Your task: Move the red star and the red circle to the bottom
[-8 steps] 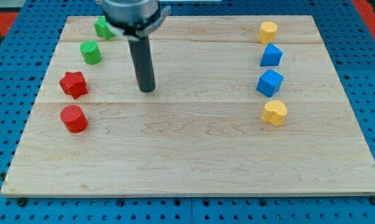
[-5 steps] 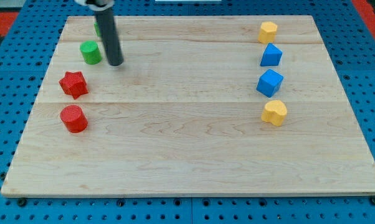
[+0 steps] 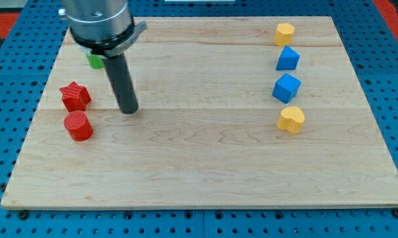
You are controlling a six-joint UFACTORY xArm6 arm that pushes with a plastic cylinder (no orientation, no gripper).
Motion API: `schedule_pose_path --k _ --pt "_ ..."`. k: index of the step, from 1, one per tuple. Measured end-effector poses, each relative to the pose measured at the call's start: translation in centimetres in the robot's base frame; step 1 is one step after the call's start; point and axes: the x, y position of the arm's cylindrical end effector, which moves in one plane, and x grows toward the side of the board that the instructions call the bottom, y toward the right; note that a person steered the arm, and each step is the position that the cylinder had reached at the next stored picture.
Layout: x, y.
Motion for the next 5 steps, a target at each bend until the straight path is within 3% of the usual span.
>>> schedule_pose_path --k 1,2,3,5 --pt "-5.4 -4.0" --pt "-7.3 -10.3" --pt "-4.7 -12.6" --pt "2.6 -9.8"
